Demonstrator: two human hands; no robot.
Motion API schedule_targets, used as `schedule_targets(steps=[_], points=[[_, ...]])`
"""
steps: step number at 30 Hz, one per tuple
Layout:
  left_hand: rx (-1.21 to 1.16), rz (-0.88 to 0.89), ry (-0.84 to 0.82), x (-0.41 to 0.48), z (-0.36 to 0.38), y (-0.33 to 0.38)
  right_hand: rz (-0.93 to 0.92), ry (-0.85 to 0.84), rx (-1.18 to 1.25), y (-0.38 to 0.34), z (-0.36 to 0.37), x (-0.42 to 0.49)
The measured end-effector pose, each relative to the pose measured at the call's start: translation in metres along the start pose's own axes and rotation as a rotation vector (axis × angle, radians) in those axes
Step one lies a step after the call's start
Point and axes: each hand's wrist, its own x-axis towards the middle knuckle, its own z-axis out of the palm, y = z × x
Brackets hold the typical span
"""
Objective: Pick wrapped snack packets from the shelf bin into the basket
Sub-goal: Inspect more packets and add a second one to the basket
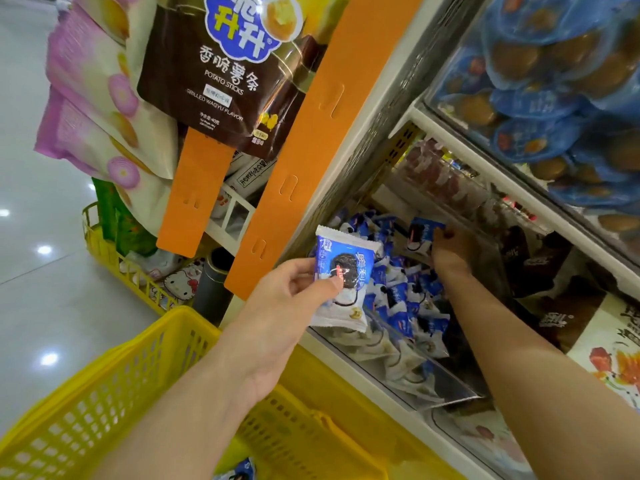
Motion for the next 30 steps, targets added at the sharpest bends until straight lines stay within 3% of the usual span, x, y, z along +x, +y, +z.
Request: schedule_targets(steps=[17,19,23,27,30], points=[[0.085,0.05,0.046,0.017,-0.007,-0.005,-0.141,-0.035,-0.449,0.016,0.024,0.04],[0.09,0.05,0.042,0.017,-0.007,-0.006,-0.133,-0.162,-0.329,0.015,0.029,0.037],[0.099,0.059,0.038,0.017,-0.007,-0.006,0.066,-0.397,0.076,0.015,0.029,0.029],[0.086,0.066,0.037,0.018,-0.005,-0.007,0.054,-0.301,0.136,0.017,0.027,0.028],[0.083,0.079,0.033,0.018,-0.006,-0.008,-0.028,-0.233,-0.015,0.02,0.03,0.023]])
